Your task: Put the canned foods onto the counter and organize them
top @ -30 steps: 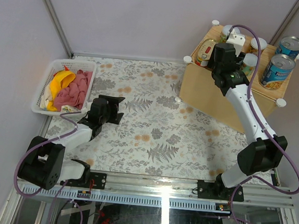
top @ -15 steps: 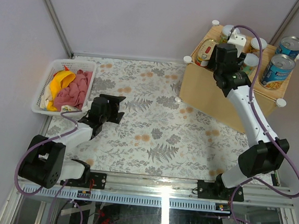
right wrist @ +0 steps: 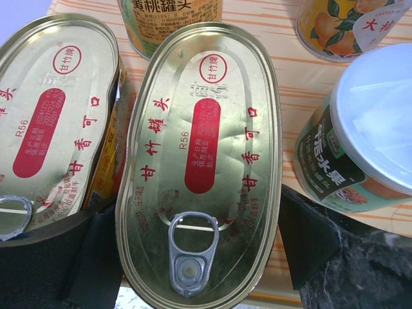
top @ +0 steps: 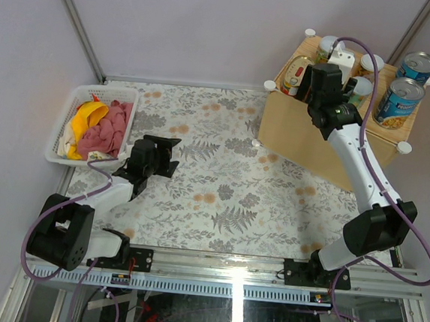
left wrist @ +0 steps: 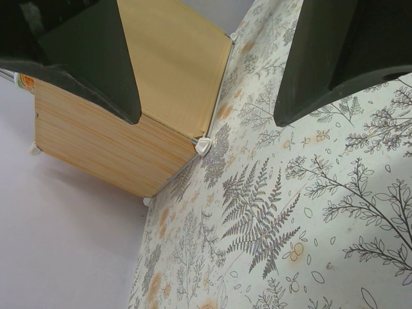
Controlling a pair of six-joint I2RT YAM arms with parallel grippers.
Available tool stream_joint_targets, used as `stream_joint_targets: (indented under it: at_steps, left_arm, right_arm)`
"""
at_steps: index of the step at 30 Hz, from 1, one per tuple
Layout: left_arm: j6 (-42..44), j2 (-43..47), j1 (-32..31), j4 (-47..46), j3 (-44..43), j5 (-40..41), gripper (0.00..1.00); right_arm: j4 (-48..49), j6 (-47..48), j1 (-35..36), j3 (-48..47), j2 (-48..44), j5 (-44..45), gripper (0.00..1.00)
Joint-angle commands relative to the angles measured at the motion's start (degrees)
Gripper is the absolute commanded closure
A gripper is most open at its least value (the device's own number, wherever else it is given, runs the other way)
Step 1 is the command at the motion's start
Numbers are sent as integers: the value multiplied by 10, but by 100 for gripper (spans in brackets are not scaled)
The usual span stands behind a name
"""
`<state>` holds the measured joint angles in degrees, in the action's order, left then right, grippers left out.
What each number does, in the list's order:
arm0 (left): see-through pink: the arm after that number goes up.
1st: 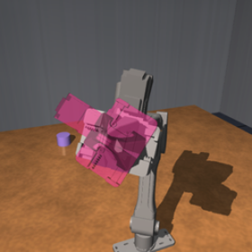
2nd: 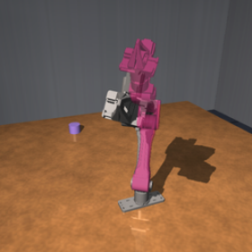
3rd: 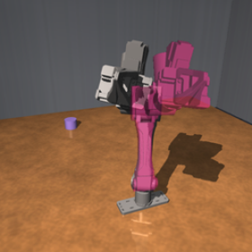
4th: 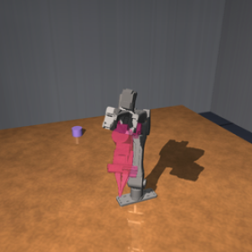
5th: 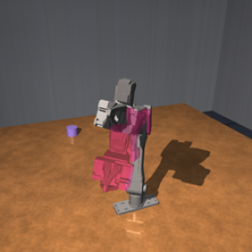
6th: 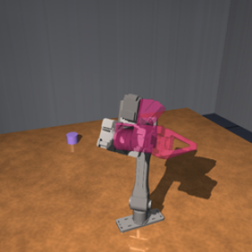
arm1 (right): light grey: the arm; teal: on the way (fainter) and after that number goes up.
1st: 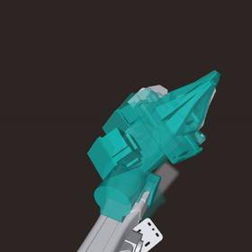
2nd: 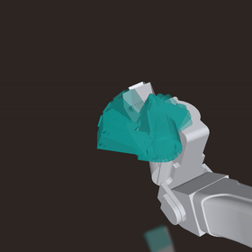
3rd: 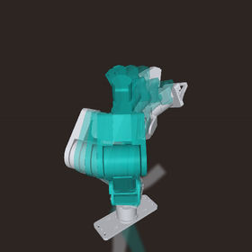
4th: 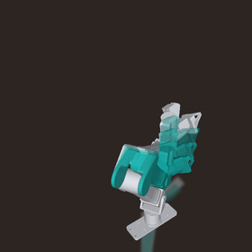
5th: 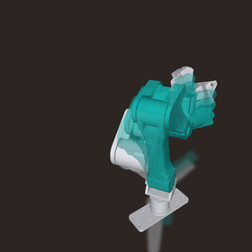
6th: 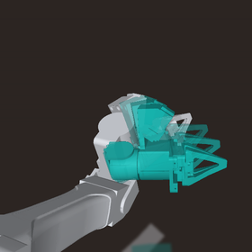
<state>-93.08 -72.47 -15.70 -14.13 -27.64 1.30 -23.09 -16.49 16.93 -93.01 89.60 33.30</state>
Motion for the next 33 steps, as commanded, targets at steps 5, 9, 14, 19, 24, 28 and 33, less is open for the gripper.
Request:
stream_joint_targets:
  at_steps: [5, 9, 14, 19, 24, 28, 33]
  left_arm:
    - [11, -3, 1, -26, -18, -3, 16]
    - [11, -5, 1, -26, -21, -4, 16]
    - [11, -6, 1, -27, -23, -4, 16]
    - [13, -8, 1, -25, -27, -5, 16]
    - [16, -10, 1, -22, -33, -4, 16]
    - [20, -9, 1, -17, -39, -3, 16]
    - [31, -4, 1, -4, -53, 2, 16]
  right_arm:
    - [4, 1, 1, -9, -34, -4, 10]
    - [-1, 1, 1, -13, -39, -8, 10]
    - [-9, -5, 1, -14, -45, -21, 9]
    - [-9, -7, 4, -13, -57, -32, 8]
    - [-16, 0, 9, -36, -59, -38, 8]
    - [-21, 3, 14, -48, -60, -35, 8]
    - [-28, 10, 26, -67, -66, -33, 8]
